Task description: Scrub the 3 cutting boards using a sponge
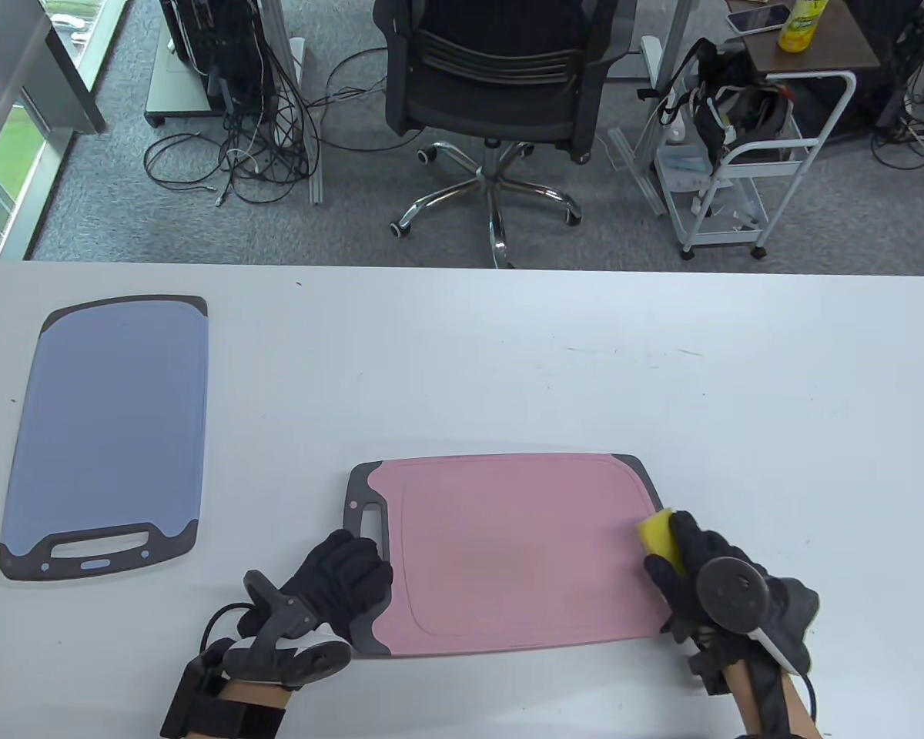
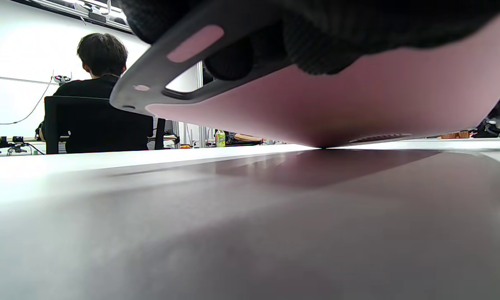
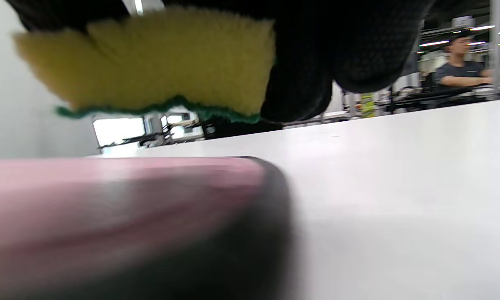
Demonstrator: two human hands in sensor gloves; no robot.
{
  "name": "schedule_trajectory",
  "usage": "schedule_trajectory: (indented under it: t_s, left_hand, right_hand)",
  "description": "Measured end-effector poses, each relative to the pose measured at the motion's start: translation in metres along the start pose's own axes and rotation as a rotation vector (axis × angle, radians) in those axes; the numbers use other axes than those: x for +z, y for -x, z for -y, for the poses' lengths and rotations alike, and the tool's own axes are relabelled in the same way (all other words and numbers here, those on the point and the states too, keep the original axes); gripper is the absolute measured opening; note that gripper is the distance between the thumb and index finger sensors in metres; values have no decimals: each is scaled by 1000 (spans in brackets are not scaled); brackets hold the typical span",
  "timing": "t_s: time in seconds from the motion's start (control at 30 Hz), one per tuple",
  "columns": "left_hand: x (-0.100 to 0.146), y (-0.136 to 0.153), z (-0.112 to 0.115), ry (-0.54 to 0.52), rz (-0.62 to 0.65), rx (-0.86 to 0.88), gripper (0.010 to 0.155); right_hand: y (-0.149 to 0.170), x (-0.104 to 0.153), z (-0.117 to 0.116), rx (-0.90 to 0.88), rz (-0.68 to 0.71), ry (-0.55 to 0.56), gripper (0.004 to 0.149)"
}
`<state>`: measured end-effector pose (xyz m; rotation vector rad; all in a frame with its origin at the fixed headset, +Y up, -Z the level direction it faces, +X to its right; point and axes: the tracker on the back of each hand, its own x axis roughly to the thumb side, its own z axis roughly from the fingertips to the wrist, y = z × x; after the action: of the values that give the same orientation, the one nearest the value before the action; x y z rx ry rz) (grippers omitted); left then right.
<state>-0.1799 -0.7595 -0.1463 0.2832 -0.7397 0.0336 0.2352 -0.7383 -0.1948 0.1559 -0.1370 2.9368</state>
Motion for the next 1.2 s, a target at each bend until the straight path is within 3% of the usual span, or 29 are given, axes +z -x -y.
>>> schedule_trajectory:
  t_s: [0.17, 0.33, 0.43, 0.53, 0.6, 0.7, 0.83, 0.93, 0.97, 1.07, 1.2]
  left_hand:
    - [-1, 0, 1, 13, 2, 4, 42]
    - [-1, -5, -1, -18, 14, -62, 42]
    - [-2, -5, -1, -13, 14, -65, 42]
    - [-2, -6, -2, -24, 20, -74, 42]
    - [-3, -4, -1, -18, 20, -59, 42]
    - [-3, -3, -1, -14, 17, -51, 42]
    - [-3, -6, -1, -13, 25, -70, 43]
    - [-4, -2, 0, -10, 27, -32, 43]
    - [-5, 0, 0, -11, 25, -16, 42]
    - [-4, 2, -1, -45, 17, 16, 40]
    - [-5, 2, 0, -40, 15, 22, 41]
  right_hand:
    - [-103, -50, -7, 61, 167, -34, 71]
    - [-217, -93, -30, 78, 283, -82, 70]
    - [-259, -106, -39, 92, 305, -97, 70]
    - [-278, -116, -49, 173, 311, -144, 70]
    - [-266, -120, -52, 196, 278, -191, 70]
    - [-220, -125, -50, 214, 167, -193, 70]
    - [-104, -122, -45, 230, -123, -224, 70]
    - [-17, -103, -40, 237, -361, -236, 69]
    - [-1, -97, -39, 237, -406, -242, 69]
    - [30, -82, -37, 191, -504, -250, 69]
    - [-8, -89, -39, 195, -346, -226, 70]
